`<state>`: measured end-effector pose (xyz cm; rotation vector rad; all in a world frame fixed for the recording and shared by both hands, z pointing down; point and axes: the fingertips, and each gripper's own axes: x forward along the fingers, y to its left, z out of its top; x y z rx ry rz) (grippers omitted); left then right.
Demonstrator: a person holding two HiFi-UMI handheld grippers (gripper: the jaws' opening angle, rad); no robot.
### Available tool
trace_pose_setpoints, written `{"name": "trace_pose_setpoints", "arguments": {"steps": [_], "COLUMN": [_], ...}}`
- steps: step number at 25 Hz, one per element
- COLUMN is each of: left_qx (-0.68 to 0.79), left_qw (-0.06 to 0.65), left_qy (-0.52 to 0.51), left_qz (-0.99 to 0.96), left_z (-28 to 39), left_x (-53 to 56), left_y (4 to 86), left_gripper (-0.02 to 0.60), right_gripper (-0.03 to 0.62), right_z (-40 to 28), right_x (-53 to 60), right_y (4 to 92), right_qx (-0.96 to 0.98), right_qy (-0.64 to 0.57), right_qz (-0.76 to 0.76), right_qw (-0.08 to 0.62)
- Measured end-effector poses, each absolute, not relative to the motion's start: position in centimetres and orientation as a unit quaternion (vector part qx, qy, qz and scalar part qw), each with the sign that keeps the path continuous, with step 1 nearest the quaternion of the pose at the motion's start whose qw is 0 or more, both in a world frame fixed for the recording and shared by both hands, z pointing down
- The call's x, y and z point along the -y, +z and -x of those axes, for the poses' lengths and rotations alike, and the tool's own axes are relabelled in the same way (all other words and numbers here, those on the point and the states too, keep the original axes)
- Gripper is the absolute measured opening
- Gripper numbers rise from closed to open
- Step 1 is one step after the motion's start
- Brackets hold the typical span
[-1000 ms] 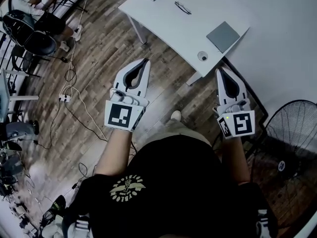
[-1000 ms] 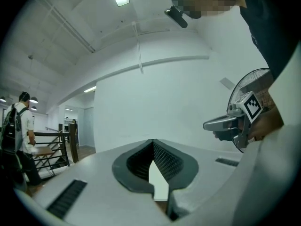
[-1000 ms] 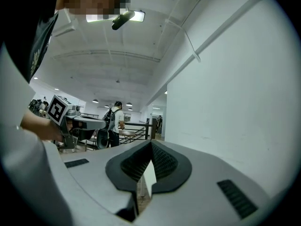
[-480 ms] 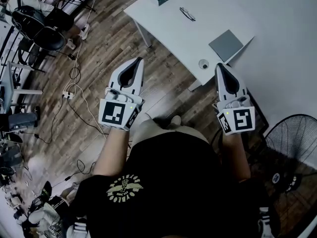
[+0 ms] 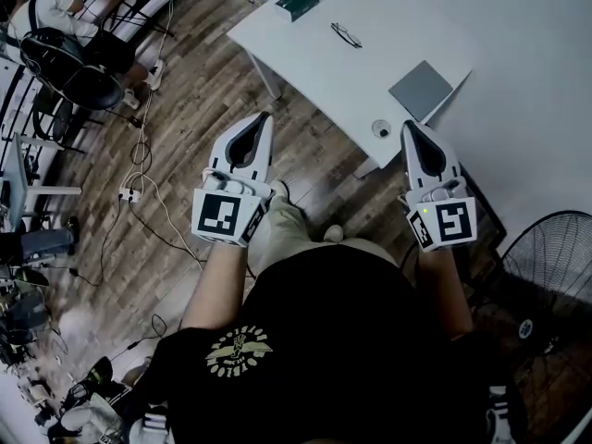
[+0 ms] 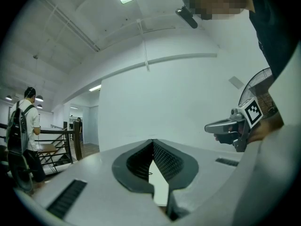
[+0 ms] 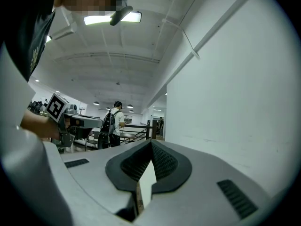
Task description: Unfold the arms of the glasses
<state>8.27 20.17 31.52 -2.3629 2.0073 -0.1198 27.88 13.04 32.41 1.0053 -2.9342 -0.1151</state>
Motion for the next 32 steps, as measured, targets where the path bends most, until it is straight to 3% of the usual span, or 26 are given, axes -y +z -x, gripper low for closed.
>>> {"name": "trace_pose_setpoints", "arguments": {"steps": [32], "left_qx": [-0.581], "left_qw": [0.001], "left_qy": [-0.037], "left_qz": [0.813], "left_z": [4.0], "left_x": [-6.9], "left_y": [31.5], "left_gripper": [0.006], "right_gripper": [-0.005], "right_z": [-15.7], "right_x": [-3.7], "right_y": [30.9], "right_qx": [0.913], "right_qy": [-0.022], "right_qz": [-0.405], "right_qw": [0.043]}}
